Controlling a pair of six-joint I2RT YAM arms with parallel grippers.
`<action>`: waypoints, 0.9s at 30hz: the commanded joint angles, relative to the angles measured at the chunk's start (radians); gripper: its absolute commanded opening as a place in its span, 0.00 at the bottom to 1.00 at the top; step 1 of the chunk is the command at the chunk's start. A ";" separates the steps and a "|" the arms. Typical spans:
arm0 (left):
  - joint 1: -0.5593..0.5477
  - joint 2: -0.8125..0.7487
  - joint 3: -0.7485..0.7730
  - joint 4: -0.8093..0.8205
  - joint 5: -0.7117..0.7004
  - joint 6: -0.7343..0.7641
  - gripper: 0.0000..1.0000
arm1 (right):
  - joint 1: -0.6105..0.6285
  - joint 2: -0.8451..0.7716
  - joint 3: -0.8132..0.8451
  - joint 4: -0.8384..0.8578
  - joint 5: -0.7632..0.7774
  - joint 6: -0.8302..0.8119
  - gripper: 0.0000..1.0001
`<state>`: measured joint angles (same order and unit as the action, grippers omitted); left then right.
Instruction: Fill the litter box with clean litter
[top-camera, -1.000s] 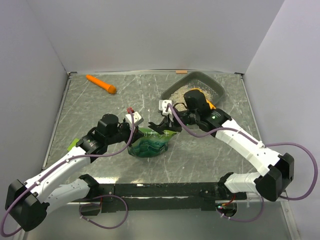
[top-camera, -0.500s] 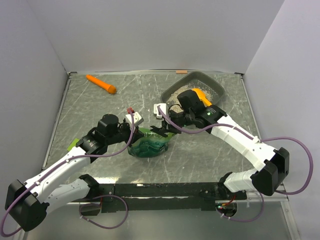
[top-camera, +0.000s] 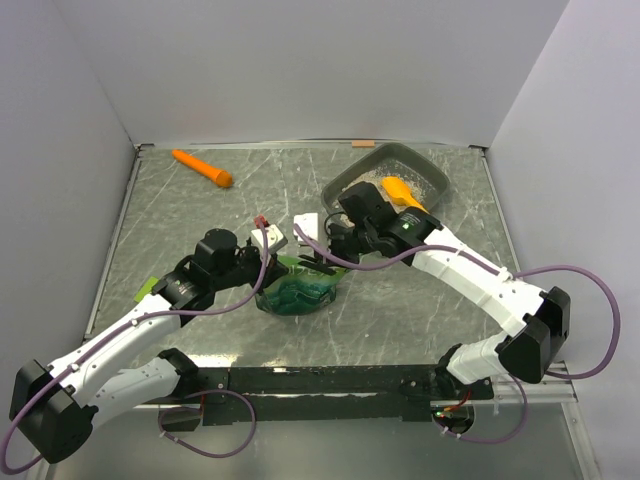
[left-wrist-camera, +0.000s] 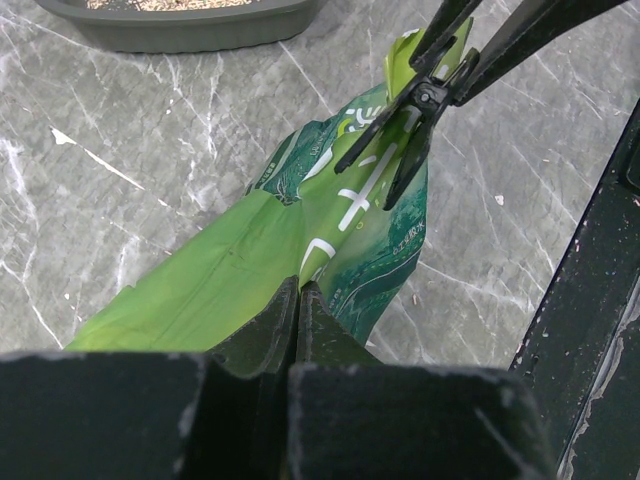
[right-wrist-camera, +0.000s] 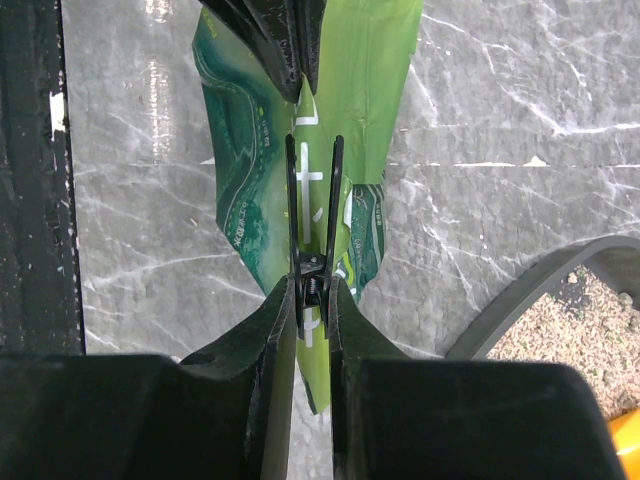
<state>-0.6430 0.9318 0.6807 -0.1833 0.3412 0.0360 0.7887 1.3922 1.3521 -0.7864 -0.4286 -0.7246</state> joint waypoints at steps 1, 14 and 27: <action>0.003 -0.027 0.000 -0.007 -0.021 -0.015 0.01 | 0.000 0.010 0.030 -0.083 0.084 -0.024 0.00; 0.003 -0.054 -0.001 0.005 -0.030 -0.021 0.01 | 0.001 0.060 -0.056 0.041 -0.008 0.033 0.00; 0.003 -0.166 -0.029 0.077 -0.016 -0.022 0.02 | 0.018 0.111 -0.122 0.088 -0.012 0.051 0.00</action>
<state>-0.6430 0.8413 0.6380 -0.2070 0.3138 0.0319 0.8017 1.4490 1.2865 -0.6498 -0.4816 -0.6857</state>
